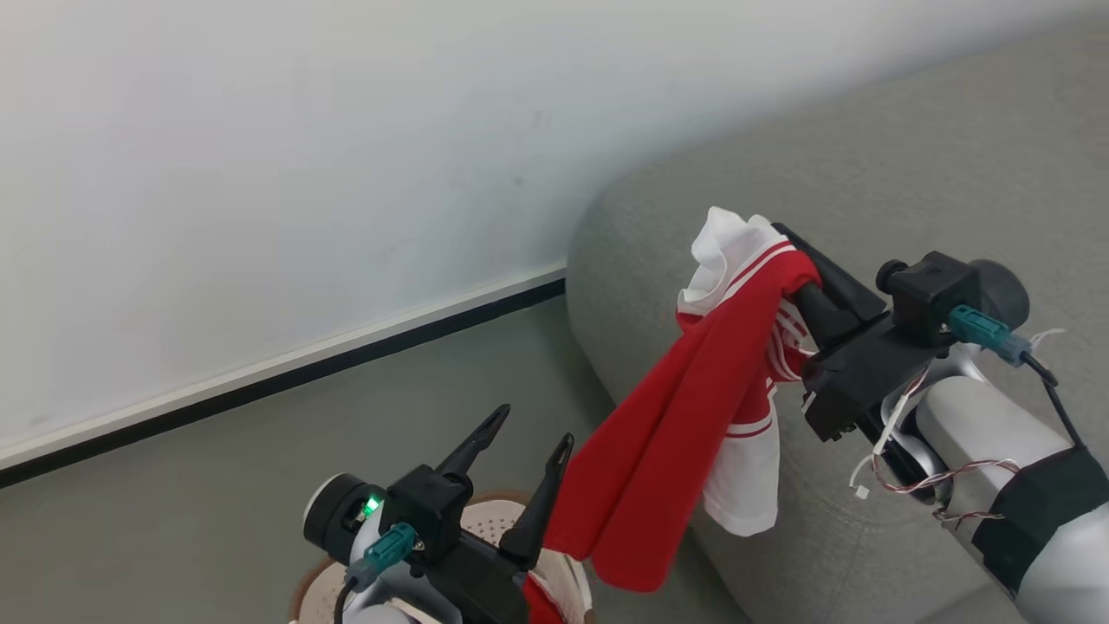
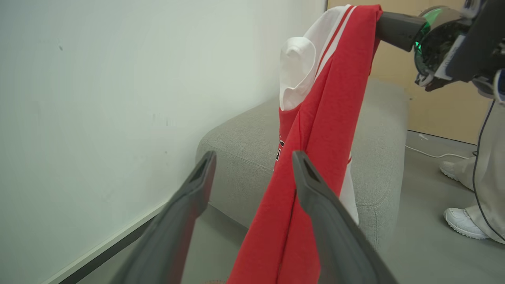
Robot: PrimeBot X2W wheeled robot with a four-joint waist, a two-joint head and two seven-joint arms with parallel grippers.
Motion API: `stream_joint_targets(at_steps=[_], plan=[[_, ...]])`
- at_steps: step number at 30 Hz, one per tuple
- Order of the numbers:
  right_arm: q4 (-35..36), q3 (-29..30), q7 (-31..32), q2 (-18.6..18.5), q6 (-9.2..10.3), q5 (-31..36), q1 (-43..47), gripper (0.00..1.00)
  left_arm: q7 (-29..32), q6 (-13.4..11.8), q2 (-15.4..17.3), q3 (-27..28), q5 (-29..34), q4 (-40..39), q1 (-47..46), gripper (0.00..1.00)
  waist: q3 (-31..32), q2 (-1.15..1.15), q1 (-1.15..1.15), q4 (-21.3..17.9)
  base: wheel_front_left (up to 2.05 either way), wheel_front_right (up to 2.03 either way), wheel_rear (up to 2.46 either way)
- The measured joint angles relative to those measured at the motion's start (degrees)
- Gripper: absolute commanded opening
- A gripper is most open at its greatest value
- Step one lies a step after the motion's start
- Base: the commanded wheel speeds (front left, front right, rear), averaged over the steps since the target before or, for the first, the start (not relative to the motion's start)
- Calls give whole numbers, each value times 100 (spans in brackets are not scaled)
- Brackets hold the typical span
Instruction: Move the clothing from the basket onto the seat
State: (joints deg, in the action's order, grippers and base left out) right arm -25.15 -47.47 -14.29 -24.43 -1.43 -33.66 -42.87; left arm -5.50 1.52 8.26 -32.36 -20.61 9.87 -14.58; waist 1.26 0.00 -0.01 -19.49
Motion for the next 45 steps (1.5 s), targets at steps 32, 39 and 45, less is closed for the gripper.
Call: stream_joint_targets(at_steps=[32,39,45], plan=[[-508,1170,13,-433,-43,-140,-2164,0,268,-8,-31,-146,276,-465,-505,100,-1118,0,2,-333,0,0,0],[-1109,1702,124,-817,43,-216,-3409,0,400,-45,-27,-130,382,-690,-947,100,-1608,1,2,-81,0,0,0],[-1423,1875,215,-1161,99,-127,-4156,0,494,-41,-22,-119,428,-851,-1218,100,-2027,1,2,236,0,0,0]])
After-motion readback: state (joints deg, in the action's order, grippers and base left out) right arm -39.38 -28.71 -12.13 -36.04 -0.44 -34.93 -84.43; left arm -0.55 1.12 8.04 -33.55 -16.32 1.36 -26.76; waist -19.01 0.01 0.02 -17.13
